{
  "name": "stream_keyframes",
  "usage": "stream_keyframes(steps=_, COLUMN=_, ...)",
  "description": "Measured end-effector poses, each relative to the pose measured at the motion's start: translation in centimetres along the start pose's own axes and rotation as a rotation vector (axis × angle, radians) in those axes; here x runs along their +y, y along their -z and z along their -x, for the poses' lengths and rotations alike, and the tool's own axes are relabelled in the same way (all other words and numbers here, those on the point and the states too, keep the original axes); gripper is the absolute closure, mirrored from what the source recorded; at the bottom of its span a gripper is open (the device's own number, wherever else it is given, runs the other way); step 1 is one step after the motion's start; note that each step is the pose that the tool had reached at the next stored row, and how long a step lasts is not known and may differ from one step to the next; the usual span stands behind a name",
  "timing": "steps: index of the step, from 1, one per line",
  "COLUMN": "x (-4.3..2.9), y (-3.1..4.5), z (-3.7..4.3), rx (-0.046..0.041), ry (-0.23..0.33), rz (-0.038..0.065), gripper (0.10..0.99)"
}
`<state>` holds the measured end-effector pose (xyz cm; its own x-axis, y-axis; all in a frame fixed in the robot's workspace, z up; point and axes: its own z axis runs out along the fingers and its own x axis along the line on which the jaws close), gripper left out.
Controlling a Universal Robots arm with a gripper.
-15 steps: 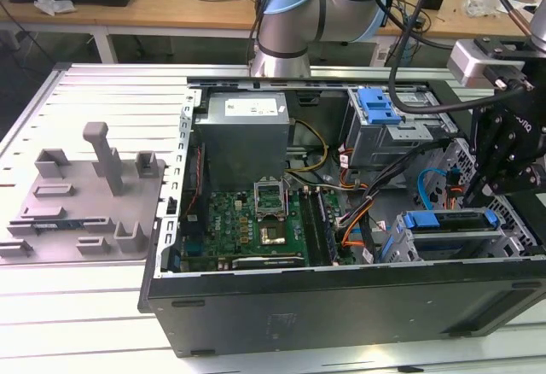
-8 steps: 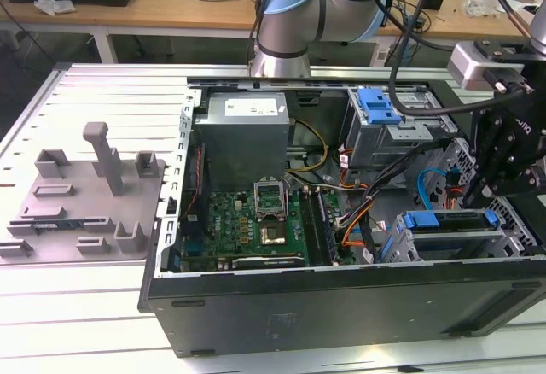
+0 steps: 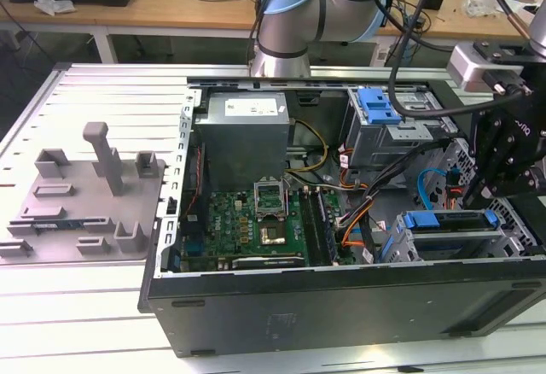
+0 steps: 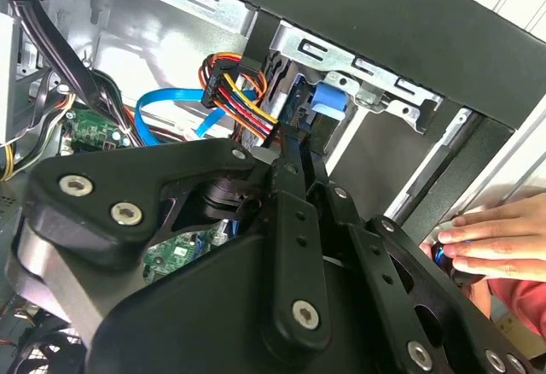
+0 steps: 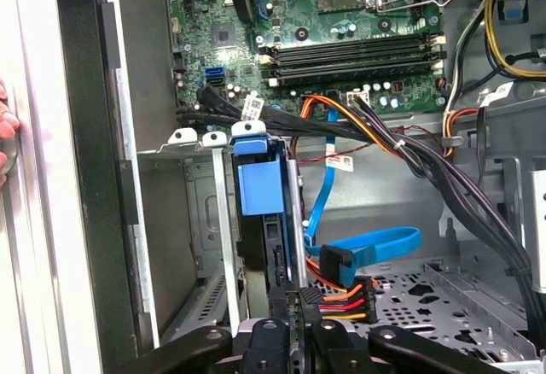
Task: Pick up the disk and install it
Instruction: 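Insert the first disk wire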
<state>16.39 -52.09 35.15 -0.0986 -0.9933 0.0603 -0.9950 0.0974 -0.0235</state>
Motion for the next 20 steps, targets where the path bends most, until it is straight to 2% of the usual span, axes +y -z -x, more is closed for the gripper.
stream_keyframes(steps=20, x=0.04, y=-0.56, z=-0.15, rx=0.0001, ry=0.0, rz=0.0, gripper=0.922)
